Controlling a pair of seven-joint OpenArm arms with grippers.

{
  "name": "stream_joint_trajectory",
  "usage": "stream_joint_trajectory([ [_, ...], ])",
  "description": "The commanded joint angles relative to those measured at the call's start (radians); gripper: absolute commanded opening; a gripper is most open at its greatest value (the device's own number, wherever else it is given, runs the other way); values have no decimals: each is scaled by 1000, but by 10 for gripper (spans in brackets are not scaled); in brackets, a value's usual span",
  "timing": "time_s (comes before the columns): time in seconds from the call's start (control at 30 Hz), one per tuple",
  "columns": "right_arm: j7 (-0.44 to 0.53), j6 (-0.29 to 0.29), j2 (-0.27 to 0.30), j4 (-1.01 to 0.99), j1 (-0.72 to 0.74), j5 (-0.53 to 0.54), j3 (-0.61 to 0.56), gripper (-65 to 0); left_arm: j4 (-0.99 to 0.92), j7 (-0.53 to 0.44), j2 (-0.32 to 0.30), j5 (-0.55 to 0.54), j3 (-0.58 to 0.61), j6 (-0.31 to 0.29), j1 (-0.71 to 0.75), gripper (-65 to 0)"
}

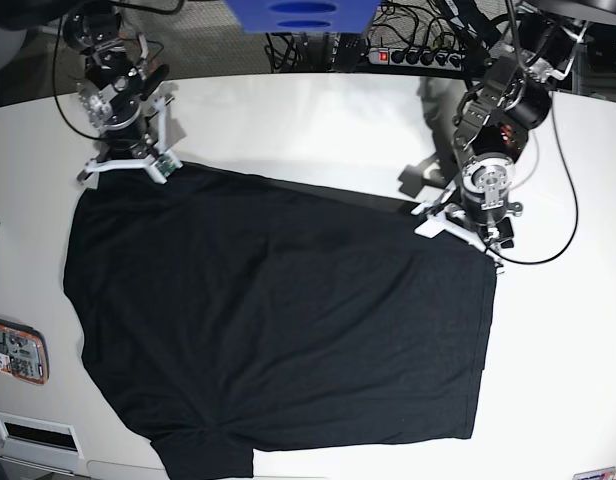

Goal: Fold the T-shirt properly
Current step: 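Lift the grasped edge and pull it across the shirt body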

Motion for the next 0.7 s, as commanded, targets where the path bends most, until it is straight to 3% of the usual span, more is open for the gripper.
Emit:
stream_joint_trajectory([
  [0.0, 27, -13, 13, 21, 23, -10, 14, -650, 13, 2, 11, 14, -4, 16, -28, -650],
  [0.17, 43, -13, 13, 21, 78, -10, 37, -650, -61, 2, 62, 14, -4, 16, -95, -650],
  [0.57, 41, -10, 13, 4, 273, -9, 31, -650, -116, 2, 85, 14, -6, 16, -157, -650],
  [0.67, 38, -10, 13, -25, 354, -7, -18, -650, -131, 2, 85, 14, -6, 30, -172, -650],
])
